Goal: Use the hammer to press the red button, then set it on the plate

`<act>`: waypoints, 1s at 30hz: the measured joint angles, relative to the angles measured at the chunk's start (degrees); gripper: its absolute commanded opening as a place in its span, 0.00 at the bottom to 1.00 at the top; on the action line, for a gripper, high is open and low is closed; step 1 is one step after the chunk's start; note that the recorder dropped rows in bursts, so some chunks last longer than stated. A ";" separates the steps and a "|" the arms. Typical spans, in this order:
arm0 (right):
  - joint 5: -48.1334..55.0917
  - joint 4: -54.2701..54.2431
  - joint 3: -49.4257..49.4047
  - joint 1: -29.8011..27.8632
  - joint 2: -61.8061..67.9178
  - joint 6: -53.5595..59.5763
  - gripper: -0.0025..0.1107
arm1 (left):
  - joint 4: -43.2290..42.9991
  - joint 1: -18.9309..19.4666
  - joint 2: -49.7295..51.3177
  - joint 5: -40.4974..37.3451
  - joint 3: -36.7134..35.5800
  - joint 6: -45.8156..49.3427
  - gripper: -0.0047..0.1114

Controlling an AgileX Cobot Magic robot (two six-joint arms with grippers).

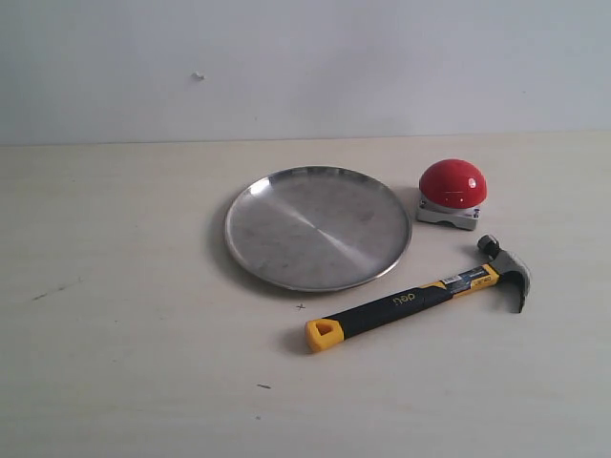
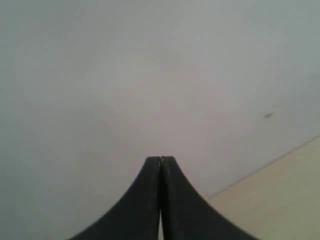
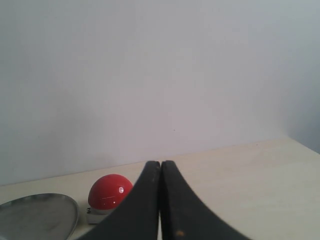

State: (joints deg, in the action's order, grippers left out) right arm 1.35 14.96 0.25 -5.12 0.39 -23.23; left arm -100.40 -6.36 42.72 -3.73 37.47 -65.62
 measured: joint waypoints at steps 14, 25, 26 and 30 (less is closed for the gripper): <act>0.00 0.00 0.00 0.00 0.00 0.00 0.02 | 80.25 -7.87 27.21 -57.73 17.57 78.59 0.04; 0.00 -0.10 0.00 0.00 0.00 0.00 0.02 | 94.89 -38.92 59.89 -42.63 43.09 75.19 0.04; 0.00 -0.10 0.00 0.00 0.00 0.00 0.02 | 95.05 -39.92 62.18 -42.94 45.45 75.10 0.04; 0.00 -0.10 0.00 0.00 0.00 0.00 0.02 | 96.55 -42.90 72.59 -46.65 57.93 74.77 0.04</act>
State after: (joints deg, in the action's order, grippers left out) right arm 1.35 14.86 0.25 -5.12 0.39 -23.23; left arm -3.84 -49.26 115.31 -50.38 95.40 9.15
